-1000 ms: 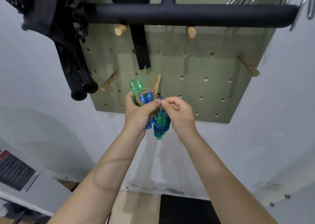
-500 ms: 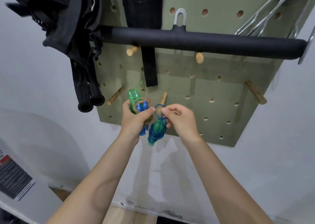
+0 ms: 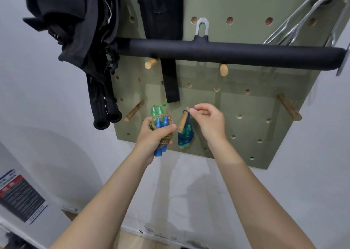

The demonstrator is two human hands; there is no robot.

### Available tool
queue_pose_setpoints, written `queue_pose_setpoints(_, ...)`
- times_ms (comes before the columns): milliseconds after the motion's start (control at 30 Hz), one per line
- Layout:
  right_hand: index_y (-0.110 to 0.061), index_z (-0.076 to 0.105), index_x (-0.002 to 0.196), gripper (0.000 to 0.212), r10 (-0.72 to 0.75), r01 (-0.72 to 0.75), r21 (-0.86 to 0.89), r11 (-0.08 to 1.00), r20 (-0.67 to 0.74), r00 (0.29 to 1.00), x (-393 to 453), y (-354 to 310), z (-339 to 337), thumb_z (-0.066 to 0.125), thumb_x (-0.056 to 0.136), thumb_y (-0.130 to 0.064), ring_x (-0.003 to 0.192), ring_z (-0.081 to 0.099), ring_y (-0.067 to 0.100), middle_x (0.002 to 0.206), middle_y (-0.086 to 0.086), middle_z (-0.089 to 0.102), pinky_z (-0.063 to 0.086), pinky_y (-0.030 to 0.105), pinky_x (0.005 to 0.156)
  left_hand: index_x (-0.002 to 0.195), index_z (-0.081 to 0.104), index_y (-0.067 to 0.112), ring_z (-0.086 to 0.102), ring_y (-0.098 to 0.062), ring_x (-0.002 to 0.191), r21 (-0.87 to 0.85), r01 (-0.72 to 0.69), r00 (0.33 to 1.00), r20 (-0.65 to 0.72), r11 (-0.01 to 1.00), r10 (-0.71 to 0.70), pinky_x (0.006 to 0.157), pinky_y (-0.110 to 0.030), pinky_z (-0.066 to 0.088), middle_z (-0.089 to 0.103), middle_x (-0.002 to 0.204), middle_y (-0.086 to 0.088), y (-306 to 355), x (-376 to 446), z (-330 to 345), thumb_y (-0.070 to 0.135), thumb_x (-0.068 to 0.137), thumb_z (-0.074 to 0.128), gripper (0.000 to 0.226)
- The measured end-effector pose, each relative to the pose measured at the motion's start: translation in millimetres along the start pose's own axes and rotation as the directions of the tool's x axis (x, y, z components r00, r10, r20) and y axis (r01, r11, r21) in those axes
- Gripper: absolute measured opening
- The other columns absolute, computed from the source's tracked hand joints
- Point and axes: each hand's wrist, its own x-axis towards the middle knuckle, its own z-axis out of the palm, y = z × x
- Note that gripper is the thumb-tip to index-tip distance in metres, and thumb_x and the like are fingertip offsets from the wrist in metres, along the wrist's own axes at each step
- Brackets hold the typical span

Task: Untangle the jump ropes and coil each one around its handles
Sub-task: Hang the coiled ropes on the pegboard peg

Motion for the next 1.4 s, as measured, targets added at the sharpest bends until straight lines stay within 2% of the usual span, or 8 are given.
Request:
queue_pose_setpoints(200, -0.023, 0.074, 0.097, 0.019, -0.167, 0.171, 0.037, 0.985, 0.501, 0.849, -43, -23, -4, 0.078, 0.080, -0.014, 0.068, 0.051, 0.017, 0.086, 0.004, 0.059, 0.048, 0.028, 0.061, 0.115, 0.049, 0.013, 0.058, -0.018, 0.055, 0.164, 0.022, 0.996, 0.077, 0.986, -0.035, 0.045, -0.024, 0.046, 0.063, 0.085, -0.012, 4, -18, -7, 0.020, 0.072, 0.084, 0.056)
queue_pose_setpoints(300, -0.014, 0.072, 0.082, 0.004, -0.169, 0.174, 0.033, 0.984, 0.465, 0.869, -50, -27, -2, 0.075, 0.084, -0.011, 0.060, 0.052, 0.010, 0.071, -0.003, 0.060, 0.044, 0.022, 0.056, 0.117, 0.047, 0.015, 0.061, -0.015, 0.061, 0.173, 0.014, 0.991, 0.131, 0.985, -0.038, 0.054, -0.026, 0.051, 0.063, 0.096, -0.010, 5, -29, -9, 0.025, 0.067, 0.086, 0.064)
queue_pose_setpoints(467, -0.006, 0.063, 0.073, 0.023, -0.080, 0.040, 0.095, 0.995, 0.473, 0.878, -58, -30, -10, 0.067, 0.091, -0.020, 0.049, 0.042, 0.016, 0.055, 0.006, 0.055, 0.035, 0.024, 0.049, 0.126, 0.050, 0.008, 0.064, -0.020, 0.069, -0.003, 0.058, 0.950, 0.307, 0.998, -0.054, 0.055, -0.034, 0.052, 0.065, 0.100, -0.013, 2, -39, -18, 0.069, 0.059, 0.080, 0.095)
queue_pose_setpoints(533, -0.007, 0.061, 0.070, 0.027, -0.057, 0.031, 0.061, 0.998, 0.492, 0.869, -62, -31, -10, 0.068, 0.090, -0.024, 0.047, 0.041, 0.014, 0.054, 0.006, 0.054, 0.034, 0.022, 0.048, 0.128, 0.056, 0.012, 0.069, -0.026, 0.091, -0.060, 0.102, 0.936, 0.345, 0.993, -0.076, 0.071, -0.042, 0.059, 0.069, 0.113, -0.013, 0, -41, -23, 0.073, 0.064, 0.069, 0.090)
queue_pose_setpoints(667, -0.007, 0.067, 0.077, 0.021, -0.008, 0.032, -0.040, 0.999, 0.493, 0.870, -65, -27, -11, 0.071, 0.088, -0.024, 0.046, 0.040, 0.013, 0.061, 0.006, 0.058, 0.035, 0.018, 0.046, 0.113, 0.062, 0.012, 0.063, -0.025, 0.098, -0.126, 0.066, 0.987, 0.152, 0.990, -0.047, 0.092, -0.045, 0.055, 0.067, 0.110, -0.011, -4, -40, -32, 0.045, 0.071, 0.080, 0.056)
queue_pose_setpoints(867, -0.004, 0.069, 0.097, 0.013, 0.060, -0.032, -0.075, 0.997, 0.415, 0.908, -62, -12, -8, 0.066, 0.092, -0.015, 0.048, 0.043, 0.012, 0.066, 0.005, 0.061, 0.035, 0.018, 0.043, 0.098, 0.059, 0.011, 0.069, -0.023, 0.083, -0.081, -0.030, 0.991, 0.131, 0.996, 0.040, 0.075, -0.035, 0.058, 0.070, 0.090, -0.007, -5, -37, -22, 0.006, 0.079, 0.078, 0.027)
queue_pose_setpoints(1100, 0.000, 0.064, 0.095, 0.013, 0.028, -0.030, 0.003, 1.000, 0.306, 0.952, -58, -4, -4, 0.065, 0.091, -0.012, 0.047, 0.052, 0.016, 0.069, 0.006, 0.064, 0.042, 0.026, 0.043, 0.111, 0.059, 0.007, 0.070, -0.021, 0.074, -0.049, -0.006, 0.985, 0.174, 0.999, 0.015, 0.064, -0.033, 0.057, 0.070, 0.084, -0.006, -7, -27, -12, -0.002, 0.079, 0.076, 0.037)
queue_pose_setpoints(1400, -0.003, 0.060, 0.090, 0.009, 0.123, -0.147, 0.103, 0.984, 0.205, 0.971, -27, 7, 7, 0.063, 0.094, -0.011, 0.051, 0.065, 0.021, 0.071, 0.012, 0.063, 0.057, 0.028, 0.051, 0.093, 0.059, 0.007, 0.066, -0.021, 0.073, 0.012, -0.099, 0.993, 0.064, 0.995, 0.098, 0.062, -0.031, 0.053, 0.068, 0.081, -0.007, -3, 6, 0, 0.005, 0.077, 0.080, 0.026)
